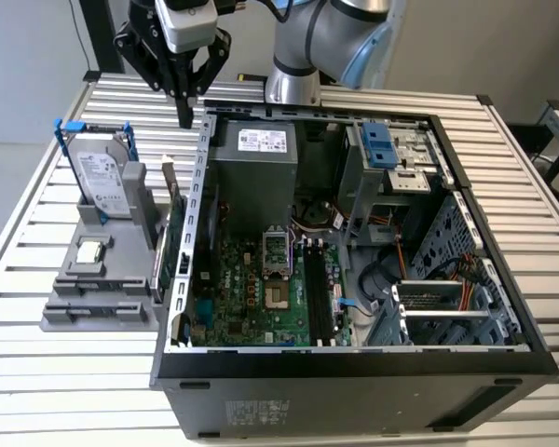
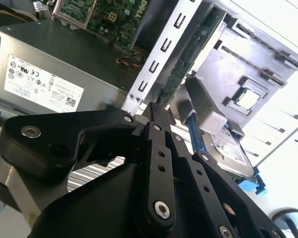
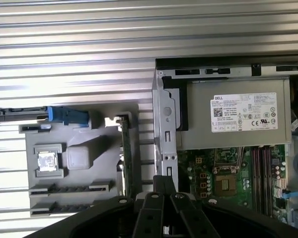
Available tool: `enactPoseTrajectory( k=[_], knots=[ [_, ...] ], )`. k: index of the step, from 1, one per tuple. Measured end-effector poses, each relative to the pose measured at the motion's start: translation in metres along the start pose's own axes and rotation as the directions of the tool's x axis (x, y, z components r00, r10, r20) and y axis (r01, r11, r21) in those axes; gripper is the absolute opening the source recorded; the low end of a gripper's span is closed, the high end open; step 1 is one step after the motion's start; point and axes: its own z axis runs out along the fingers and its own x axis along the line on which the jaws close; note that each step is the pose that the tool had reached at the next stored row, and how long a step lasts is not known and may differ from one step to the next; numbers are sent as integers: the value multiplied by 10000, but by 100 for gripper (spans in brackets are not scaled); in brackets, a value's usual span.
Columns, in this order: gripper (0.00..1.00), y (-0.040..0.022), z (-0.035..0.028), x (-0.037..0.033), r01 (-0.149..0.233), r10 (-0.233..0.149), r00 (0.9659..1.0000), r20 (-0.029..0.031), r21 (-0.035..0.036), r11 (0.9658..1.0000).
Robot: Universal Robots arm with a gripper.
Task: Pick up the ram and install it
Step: 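Reach for the ram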
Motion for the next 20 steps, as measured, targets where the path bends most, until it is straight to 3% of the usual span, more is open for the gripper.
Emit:
enactPoseTrajectory(
  k=[20],
  knots=[
    [0,-34,-11,479,1,-1,10000,0,0,10000]
  ],
)
